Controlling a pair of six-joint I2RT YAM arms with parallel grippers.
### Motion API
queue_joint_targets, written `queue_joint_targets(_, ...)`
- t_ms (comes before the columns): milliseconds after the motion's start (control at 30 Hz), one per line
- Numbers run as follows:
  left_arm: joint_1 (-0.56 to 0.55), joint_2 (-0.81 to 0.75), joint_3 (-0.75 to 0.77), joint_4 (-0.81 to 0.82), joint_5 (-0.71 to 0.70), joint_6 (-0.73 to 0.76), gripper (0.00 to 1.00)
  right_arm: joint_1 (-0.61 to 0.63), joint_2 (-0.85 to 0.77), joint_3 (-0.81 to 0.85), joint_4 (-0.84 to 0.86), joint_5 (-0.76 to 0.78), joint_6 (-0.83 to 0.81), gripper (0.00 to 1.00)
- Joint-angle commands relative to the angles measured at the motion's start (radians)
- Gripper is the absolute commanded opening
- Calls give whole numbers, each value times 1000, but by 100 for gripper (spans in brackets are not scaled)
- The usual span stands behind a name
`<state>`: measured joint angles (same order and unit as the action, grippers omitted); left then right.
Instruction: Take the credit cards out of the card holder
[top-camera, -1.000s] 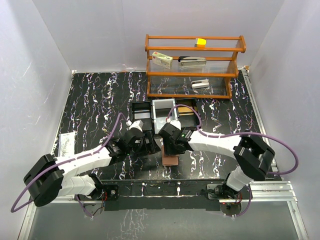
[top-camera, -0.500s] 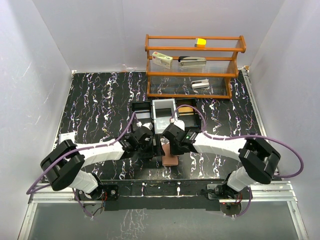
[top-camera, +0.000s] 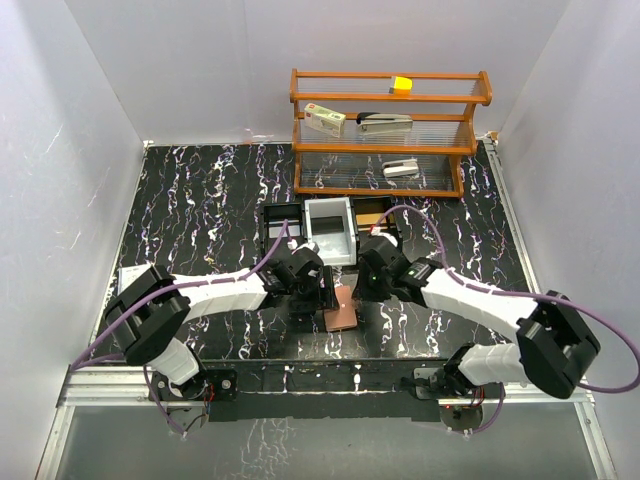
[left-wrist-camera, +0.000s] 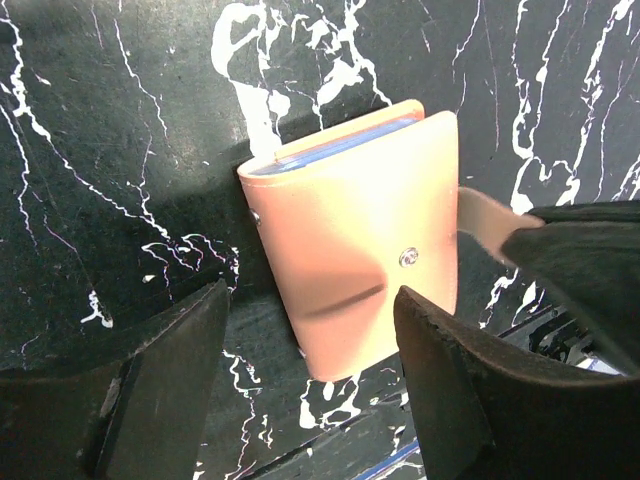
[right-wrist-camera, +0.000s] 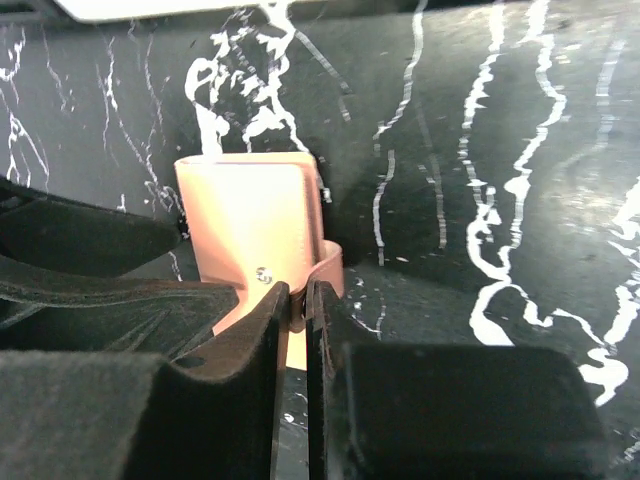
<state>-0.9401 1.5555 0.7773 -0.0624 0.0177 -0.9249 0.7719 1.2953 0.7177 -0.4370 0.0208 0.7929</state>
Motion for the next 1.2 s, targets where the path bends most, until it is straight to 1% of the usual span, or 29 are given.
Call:
queue_joint_targets(0,-6,17,10,-125,-47,0,67,-30,-69,-13,-93,112,41,10)
queue_joint_targets(67,-5,12,11,-121,-41,5,67,-38,-83,-42,-108,134,49,12)
queue_joint_targets(233,-5,-4,1,-99,-28,19,69,-56,-93,-93,-37,59,17,19)
queue_joint_targets(367,-6,-12,-3,-94,-18,26,69,-67,-75,-95,-9,53,-8,23)
queue_joint_targets(500,-5,-33,-6,-103,-23,26,70,-85,-48,-87,-5,47,-43,24)
queue_joint_targets(633,-6,-56,-15,-98,-28,26,71,-101,-35,-90,51,-21,-80,24)
queue_joint_targets(767,-6,-71,-19,-95,-33,25,72,-113,-12,-85,81,-43,-99,24)
queue_joint_targets(833,-5,-82,-24,-84,-36,22,73,-119,5,-79,97,-74,-113,22)
queue_joint_targets(867,-6,-89,-27,-80,-38,21,74,-121,15,-77,103,-88,-117,19)
queue_joint_targets(933,-6,-112,-31,-94,-65,9,77,-121,34,-69,93,-99,-122,11)
queue_joint_targets(1000,-6,-139,-26,-165,-143,-40,84,-120,28,-61,78,-93,-121,2)
queue_joint_targets(1033,-4,-155,-23,-209,-189,-80,90,-120,18,-55,78,-104,-118,0)
queue_joint_targets(1067,-4,-175,-22,-236,-225,-89,95,-121,3,-45,82,-123,-122,0)
queue_joint_targets(1100,-3,-197,-21,-260,-263,-95,98,-121,-13,-32,85,-147,-121,0)
queue_joint_targets(1167,-2,-252,-20,-300,-326,-105,99,-119,-51,-11,99,-202,-110,0)
